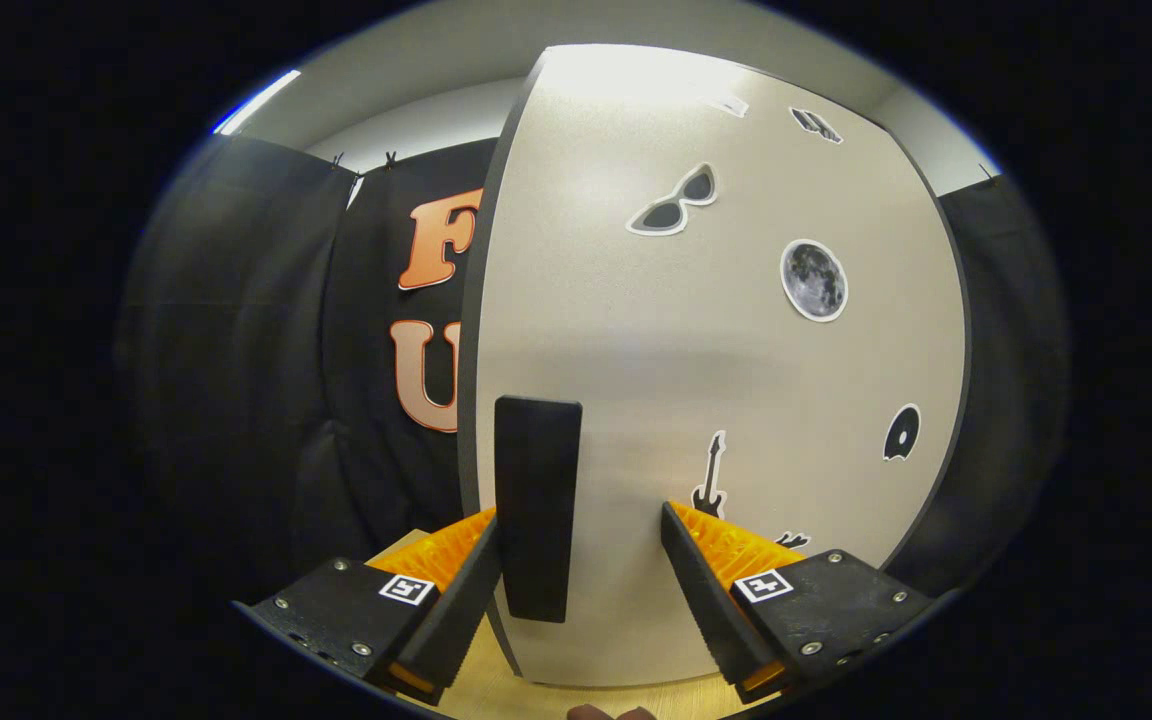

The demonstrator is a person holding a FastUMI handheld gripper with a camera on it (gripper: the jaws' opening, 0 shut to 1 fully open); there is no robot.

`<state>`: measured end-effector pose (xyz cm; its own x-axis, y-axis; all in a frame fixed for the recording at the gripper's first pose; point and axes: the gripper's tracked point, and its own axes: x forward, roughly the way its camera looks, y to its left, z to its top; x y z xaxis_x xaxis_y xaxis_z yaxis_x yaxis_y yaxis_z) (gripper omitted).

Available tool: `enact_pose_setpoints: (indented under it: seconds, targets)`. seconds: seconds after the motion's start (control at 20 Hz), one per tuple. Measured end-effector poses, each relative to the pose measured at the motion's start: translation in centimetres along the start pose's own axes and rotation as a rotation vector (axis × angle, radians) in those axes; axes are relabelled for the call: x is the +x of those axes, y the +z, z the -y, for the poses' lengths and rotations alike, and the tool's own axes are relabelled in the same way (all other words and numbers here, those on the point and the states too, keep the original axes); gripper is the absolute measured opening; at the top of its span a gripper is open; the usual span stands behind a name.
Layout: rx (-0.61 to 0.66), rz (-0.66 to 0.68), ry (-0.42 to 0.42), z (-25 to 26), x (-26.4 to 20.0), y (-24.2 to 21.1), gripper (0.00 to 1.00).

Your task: Open the shoe cabinet door, grab the shoes and put them into the shoe cabinet, then close the shoe cabinet door.

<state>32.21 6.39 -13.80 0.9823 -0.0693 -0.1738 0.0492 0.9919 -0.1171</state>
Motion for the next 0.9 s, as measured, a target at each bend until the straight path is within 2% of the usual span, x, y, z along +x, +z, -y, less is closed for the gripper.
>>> enact_pose_setpoints:
  seconds: [0.5,0.7,0.9]
  targets:
    - [0.024,-0.003,-0.021,0.2,0.1,0.7,0.94]
    - [0.021,-0.006,-0.033,0.2,-1.7,1.4,0.94]
    - [0.04,0.006,-0.061,0.6,-5.4,2.7,0.94]
